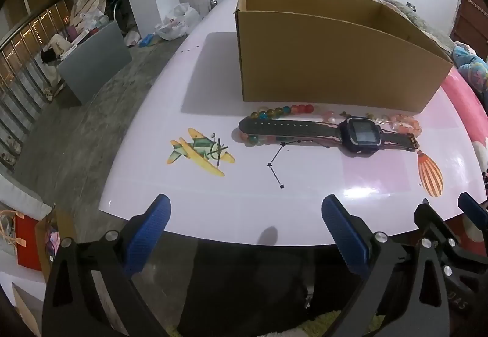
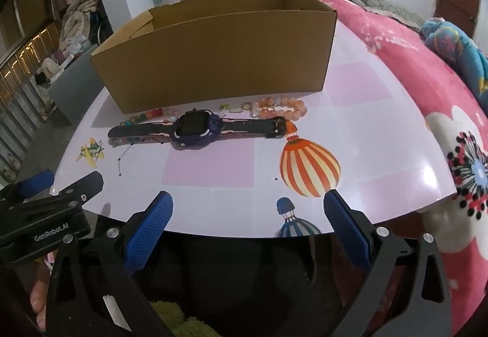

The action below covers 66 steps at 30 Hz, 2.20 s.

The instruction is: Organize jewelry

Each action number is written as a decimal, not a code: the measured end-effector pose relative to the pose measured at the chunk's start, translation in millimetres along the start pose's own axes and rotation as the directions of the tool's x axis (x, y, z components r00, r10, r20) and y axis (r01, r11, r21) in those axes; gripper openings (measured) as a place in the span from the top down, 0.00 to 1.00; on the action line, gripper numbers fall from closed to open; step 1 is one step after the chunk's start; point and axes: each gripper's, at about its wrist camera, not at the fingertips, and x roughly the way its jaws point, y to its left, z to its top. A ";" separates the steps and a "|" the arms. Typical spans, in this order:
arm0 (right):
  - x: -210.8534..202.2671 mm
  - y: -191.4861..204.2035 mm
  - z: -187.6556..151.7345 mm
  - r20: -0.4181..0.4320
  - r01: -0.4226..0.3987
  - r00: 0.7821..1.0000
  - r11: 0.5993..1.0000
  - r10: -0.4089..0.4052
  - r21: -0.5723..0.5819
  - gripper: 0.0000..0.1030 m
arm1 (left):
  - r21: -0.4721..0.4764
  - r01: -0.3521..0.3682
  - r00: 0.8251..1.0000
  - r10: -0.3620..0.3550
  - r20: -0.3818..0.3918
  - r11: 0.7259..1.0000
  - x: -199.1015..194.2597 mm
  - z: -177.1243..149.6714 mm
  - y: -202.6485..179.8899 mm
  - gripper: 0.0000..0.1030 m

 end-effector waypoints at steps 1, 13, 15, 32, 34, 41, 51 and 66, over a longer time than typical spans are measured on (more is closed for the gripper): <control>0.2 0.1 -0.1 -0.003 0.001 1.000 1.000 -0.001 0.000 0.08 | -0.001 0.001 1.000 -0.001 0.000 1.000 -0.1 0.1 -0.1 0.05; 2.1 5.7 0.6 -0.009 0.007 1.000 1.000 -0.007 -0.004 0.08 | -0.030 0.008 1.000 -0.008 -0.004 1.000 2.7 1.7 9.1 0.05; 3.5 4.3 -0.3 -0.009 0.006 1.000 1.000 -0.006 -0.001 0.08 | -0.033 0.004 1.000 -0.004 -0.004 0.999 2.3 1.5 10.8 0.05; 0.6 -0.7 1.6 -0.002 0.003 1.000 1.000 -0.003 -0.002 0.08 | -0.036 -0.002 1.000 0.001 -0.009 0.999 5.3 0.1 2.9 0.05; 0.5 -0.4 1.5 -0.002 0.004 1.000 1.000 -0.004 -0.003 0.08 | -0.036 -0.001 1.000 0.001 -0.009 0.999 5.2 0.5 2.9 0.05; -0.1 1.0 1.6 0.000 0.008 1.000 1.000 -0.008 -0.008 0.08 | -0.037 -0.002 1.000 0.001 -0.010 0.999 4.7 1.2 2.4 0.05; -0.6 1.6 2.0 0.001 0.011 1.000 1.000 -0.011 -0.009 0.08 | -0.038 -0.001 1.000 0.001 -0.011 0.999 3.7 0.8 2.5 0.05; -1.3 2.1 2.7 0.002 0.012 1.000 1.000 -0.012 -0.012 0.08 | -0.036 -0.003 1.000 0.003 -0.007 0.999 2.8 0.7 2.6 0.05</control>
